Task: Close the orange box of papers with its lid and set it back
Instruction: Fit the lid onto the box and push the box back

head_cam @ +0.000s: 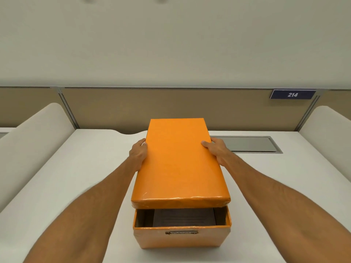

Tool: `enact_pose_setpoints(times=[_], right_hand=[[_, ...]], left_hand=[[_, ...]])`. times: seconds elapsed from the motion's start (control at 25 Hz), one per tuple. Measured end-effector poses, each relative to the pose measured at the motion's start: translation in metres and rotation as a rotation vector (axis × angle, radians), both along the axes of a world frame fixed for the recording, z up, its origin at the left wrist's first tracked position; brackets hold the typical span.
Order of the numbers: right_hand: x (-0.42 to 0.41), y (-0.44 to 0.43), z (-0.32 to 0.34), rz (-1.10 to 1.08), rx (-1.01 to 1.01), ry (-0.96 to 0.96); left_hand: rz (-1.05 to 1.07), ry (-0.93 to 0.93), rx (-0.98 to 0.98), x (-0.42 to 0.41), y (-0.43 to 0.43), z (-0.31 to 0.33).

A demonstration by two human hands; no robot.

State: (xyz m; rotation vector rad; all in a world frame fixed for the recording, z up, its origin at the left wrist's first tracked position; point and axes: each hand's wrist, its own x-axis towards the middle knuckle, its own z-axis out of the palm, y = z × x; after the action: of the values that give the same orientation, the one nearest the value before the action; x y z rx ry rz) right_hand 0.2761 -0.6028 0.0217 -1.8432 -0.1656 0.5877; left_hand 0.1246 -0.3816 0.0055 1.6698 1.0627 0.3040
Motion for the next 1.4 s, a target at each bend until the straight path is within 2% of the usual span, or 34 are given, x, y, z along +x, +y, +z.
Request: enact_pose_setpoints(times=[0.4, 0.68, 0.76, 0.84, 0.96, 1.2, 1.4], right_hand=[[-0.016, -0.015, -0.016, -0.027, -0.083, 0.011], [-0.040, -0.028, -0.017, -0.012, -0.147, -0.038], [-0.048, -0.030, -0.017, 0.032, -0.263, -0.100], [-0.057, -0.033, -0.016, 0.093, -0.393, -0.181], [-0.070, -0.036, -0.019, 0.156, -0.483, -0.326], [-0.099, -0.037, -0.040, 0.133, -0.600, -0.550], [-0.104, -0.038, -0.050, 0.108, -0.631, -0.636]], left_hand=[[-0.011, -0.017, -0.054, -0.015, -0.018, -0.009], [0.025, -0.020, 0.030, -0.037, -0.032, -0.012], [-0.002, -0.002, 0.082, -0.043, -0.038, -0.011], [-0.129, 0.078, 0.175, -0.050, -0.046, -0.009], [-0.280, 0.183, 0.318, -0.061, -0.053, -0.011], [-0.245, 0.223, 0.507, -0.073, -0.068, -0.018], [-0.223, 0.184, 0.558, -0.073, -0.067, -0.027]])
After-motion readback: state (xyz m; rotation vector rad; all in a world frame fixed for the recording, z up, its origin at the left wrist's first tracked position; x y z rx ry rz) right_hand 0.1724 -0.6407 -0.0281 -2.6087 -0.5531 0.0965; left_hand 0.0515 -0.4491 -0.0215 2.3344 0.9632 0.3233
